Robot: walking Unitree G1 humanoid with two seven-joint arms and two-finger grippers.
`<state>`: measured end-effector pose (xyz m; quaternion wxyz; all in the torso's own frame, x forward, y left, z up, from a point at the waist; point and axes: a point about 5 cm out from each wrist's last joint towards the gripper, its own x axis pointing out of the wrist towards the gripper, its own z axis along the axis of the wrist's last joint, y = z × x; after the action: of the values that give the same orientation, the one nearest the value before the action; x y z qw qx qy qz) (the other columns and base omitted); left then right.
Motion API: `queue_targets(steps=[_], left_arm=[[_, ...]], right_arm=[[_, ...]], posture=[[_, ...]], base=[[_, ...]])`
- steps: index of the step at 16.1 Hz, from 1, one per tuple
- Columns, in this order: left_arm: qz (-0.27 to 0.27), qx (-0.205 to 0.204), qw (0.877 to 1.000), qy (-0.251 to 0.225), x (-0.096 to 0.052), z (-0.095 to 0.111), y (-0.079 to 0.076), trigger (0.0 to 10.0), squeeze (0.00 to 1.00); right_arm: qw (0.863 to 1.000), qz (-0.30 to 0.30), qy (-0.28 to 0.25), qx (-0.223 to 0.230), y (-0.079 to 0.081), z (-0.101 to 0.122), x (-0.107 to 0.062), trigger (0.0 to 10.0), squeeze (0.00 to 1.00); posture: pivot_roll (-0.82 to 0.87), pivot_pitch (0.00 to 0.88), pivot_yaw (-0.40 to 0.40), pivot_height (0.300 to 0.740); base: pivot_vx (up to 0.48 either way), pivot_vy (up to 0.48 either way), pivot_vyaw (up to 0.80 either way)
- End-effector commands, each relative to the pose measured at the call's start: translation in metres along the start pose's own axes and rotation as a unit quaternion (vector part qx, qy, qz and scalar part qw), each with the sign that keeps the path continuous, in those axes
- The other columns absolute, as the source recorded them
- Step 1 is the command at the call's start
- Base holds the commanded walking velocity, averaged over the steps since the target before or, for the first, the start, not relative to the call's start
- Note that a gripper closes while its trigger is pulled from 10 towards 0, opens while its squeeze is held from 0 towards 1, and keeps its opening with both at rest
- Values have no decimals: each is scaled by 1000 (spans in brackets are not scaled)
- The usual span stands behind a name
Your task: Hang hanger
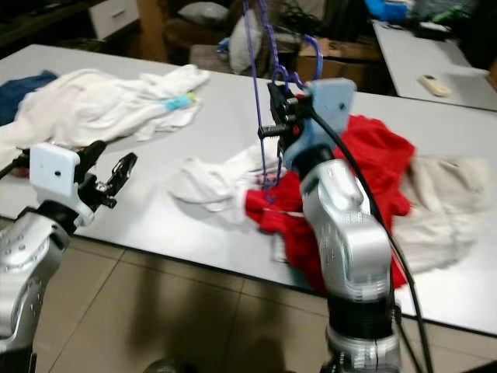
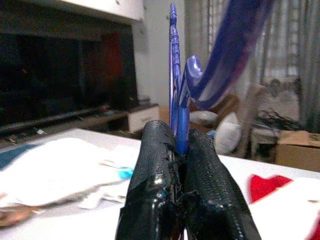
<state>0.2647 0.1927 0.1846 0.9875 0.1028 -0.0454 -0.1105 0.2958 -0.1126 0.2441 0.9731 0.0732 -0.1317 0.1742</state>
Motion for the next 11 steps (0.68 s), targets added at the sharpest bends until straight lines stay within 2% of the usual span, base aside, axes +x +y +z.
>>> queue_targets(steps=[1, 3, 7, 9, 11], left_arm=[[5, 3, 1000, -5, -2, 2, -5, 10000, 0], [-3, 0, 1000, -6, 2, 2, -13, 10000, 0], [-10, 2, 1000, -7, 9, 4, -11, 10000, 0], [-11, -5, 1000, 2, 12, -2, -12, 10000, 0], [-2, -10, 1000, 9, 13, -4, -12, 10000, 0]], right_arm=[[1000, 15, 0, -21, 2, 2, -4, 10000, 0], [998, 26, 23, -55, 1, -4, -7, 10000, 0], [998, 7, 42, -39, -1, -10, -10, 10000, 0], [997, -21, 67, -20, -8, -24, -16, 10000, 0], [995, -12, 94, -16, -7, -33, -19, 10000, 0]], posture=[[37, 27, 0, 740], [47, 25, 13, 740], [35, 22, 42, 740], [17, 20, 49, 740], [13, 23, 42, 740]], base=[[0, 368, 0], [0, 368, 0], [0, 371, 0], [0, 394, 0], [0, 411, 0]])
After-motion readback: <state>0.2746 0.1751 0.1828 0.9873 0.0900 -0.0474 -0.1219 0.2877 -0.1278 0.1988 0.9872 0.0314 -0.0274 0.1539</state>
